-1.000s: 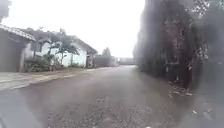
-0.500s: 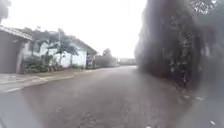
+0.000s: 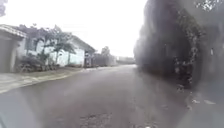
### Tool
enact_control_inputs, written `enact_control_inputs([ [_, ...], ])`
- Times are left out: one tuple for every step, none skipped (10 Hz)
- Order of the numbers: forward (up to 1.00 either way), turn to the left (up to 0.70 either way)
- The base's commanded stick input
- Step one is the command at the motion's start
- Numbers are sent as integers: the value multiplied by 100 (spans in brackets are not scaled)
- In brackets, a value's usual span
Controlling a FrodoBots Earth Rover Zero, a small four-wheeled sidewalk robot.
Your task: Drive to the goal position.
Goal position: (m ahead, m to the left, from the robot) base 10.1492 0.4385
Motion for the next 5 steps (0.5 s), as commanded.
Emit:
enact_control_inputs([
  [70, 0],
  [70, 0],
  [70, 0],
  [70, 0],
  [70, 0],
])
